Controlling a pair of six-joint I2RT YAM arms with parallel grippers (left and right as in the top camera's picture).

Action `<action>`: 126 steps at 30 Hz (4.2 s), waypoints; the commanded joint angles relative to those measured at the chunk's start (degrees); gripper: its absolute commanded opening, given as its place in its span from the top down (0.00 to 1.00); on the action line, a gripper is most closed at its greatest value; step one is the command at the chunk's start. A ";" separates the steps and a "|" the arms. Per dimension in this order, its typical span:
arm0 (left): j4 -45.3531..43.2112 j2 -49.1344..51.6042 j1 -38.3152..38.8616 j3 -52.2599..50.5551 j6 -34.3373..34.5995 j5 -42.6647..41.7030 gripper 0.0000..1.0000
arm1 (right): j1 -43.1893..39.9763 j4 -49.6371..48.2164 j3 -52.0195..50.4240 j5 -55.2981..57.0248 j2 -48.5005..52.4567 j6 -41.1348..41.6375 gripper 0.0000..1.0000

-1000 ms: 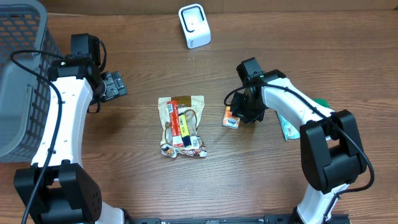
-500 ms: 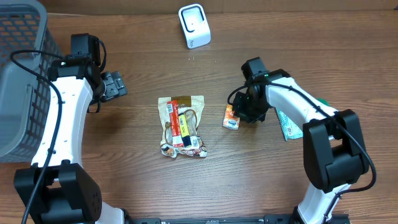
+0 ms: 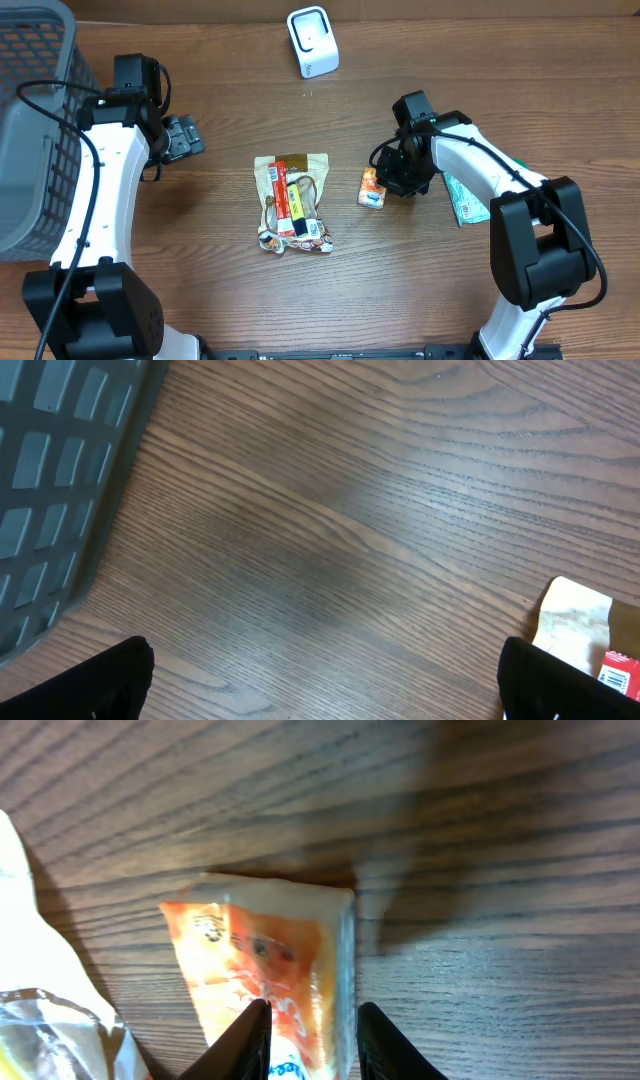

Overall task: Scan the item barcode
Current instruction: 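Lower the right gripper onto the orange box and close on it, then lift the orange box and carry it to the white scanner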

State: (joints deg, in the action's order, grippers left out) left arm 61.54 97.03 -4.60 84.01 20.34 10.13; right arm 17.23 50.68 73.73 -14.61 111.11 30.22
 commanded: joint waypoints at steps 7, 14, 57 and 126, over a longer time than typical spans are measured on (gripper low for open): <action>-0.09 -0.79 0.13 0.79 -1.07 0.37 0.00 | -0.50 -1.49 -0.61 0.02 -1.70 -0.33 0.71; -0.09 -0.79 0.13 0.79 -1.07 0.37 0.00 | -1.36 -1.36 -0.61 -2.03 -1.70 -1.46 0.76; -0.09 -0.79 0.13 0.79 -1.07 0.37 0.00 | -1.29 -2.40 4.85 -6.45 -7.28 -12.17 0.96; -0.09 -0.79 0.13 0.79 -1.07 0.37 0.00 | 12.28 -36.68 56.39 42.62 28.72 -67.43 0.96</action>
State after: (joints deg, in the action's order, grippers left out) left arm 61.54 97.03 -4.60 84.01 20.34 10.13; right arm 29.65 15.27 129.54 27.00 137.73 -36.25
